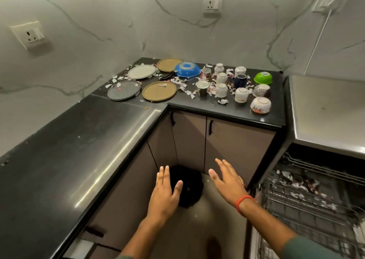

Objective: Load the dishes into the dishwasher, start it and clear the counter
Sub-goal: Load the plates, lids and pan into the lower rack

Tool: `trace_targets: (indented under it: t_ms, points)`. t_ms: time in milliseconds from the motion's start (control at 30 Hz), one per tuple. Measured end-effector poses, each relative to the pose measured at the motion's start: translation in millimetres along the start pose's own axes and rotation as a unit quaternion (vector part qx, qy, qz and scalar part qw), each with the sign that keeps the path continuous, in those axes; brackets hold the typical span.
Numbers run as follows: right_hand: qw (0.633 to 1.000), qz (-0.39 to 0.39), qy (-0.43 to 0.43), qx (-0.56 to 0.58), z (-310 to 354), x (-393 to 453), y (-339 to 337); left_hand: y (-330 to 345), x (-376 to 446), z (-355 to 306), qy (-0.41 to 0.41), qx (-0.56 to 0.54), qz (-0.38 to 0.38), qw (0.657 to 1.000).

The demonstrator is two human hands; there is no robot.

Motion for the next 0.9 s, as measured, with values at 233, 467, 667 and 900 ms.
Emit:
trace_targets:
  t_ms: [233,467,667,900]
  points:
    - [0.997,0.001,-0.008,0.075,24.9,106.8,-14.8,-42.7,97.4,-5.4,-0.019,0.027,-0.025,0.999]
    - [0.992,-0.002,-0.023,0.121,32.1,188.5,-52.4,-63.7,175.5,-26.1,-0.033,0.033,-0.046,0.998]
    - [0.990,-0.002,-0.020,0.141,42.6,246.3,-64.6,-74.1,224.3,-29.5,-0.033,0.022,-0.046,0.998]
    - [0.988,-0.001,-0.015,0.150,83.0,304.9,-53.3,-101.0,320.7,-7.5,-0.006,-0.012,-0.065,0.998]
Point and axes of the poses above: each hand's wrist, its own x-axis towards the middle knuckle, its own y-axis out of the palm, z = x × y, the point moved 5 cm from there along x, towards the middle knuckle, and after that the axes turned 4 degrees about -x, right-handed, at the moved point
